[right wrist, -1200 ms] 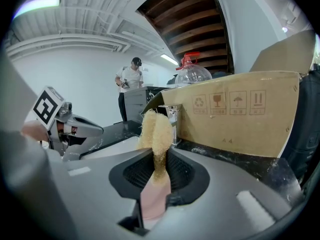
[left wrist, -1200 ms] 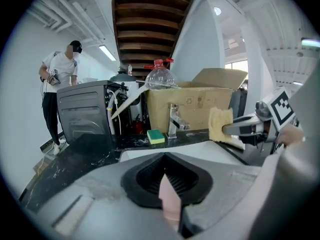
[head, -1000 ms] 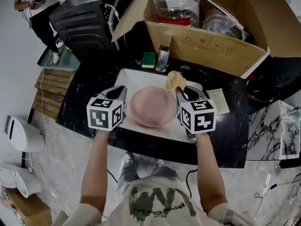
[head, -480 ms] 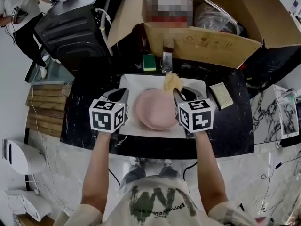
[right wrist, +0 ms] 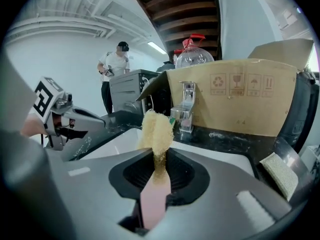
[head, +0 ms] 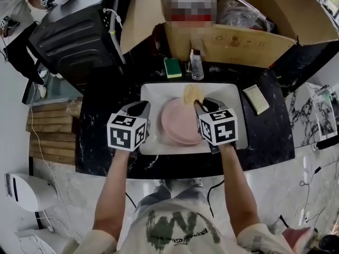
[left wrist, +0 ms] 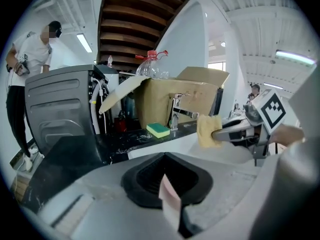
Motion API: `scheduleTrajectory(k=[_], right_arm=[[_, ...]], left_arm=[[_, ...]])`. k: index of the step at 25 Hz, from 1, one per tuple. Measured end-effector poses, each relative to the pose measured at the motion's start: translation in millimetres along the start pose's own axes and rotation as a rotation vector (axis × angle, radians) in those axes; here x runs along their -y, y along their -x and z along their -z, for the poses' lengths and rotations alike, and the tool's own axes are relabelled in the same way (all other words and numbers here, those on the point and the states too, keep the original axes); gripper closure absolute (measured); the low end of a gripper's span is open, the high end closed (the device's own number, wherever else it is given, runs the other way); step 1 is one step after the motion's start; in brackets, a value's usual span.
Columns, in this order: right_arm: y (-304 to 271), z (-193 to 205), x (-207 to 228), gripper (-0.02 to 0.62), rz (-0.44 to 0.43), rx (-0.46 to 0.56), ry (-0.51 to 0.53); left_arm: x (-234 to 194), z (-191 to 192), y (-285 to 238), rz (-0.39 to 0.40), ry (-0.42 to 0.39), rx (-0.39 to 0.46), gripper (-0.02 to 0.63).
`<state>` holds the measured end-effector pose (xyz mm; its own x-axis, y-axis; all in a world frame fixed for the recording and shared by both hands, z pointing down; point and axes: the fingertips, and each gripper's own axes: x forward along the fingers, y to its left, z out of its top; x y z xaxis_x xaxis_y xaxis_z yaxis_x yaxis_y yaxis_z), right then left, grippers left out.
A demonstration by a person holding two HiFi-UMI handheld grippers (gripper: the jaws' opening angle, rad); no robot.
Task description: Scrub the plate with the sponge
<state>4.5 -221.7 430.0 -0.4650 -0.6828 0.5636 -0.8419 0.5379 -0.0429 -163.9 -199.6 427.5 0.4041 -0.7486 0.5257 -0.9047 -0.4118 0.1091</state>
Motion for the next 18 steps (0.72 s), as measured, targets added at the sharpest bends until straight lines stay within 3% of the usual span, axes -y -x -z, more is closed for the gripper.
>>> scheduleTrajectory(k=[10, 18], right_arm=[[-36.0, 23.6, -16.0, 0.531, -0.009, -0.108, 0.025], [-66.6, 47.1, -28.7, 0.532, -0.072, -0.204, 0.038]], left_arm=[[-4.5, 11.6, -16.7, 0.068, -0.015, -0.022, 0.601], [-5.9, 15.9, -34.6, 0.093, -0.003, -0.027, 0.601]])
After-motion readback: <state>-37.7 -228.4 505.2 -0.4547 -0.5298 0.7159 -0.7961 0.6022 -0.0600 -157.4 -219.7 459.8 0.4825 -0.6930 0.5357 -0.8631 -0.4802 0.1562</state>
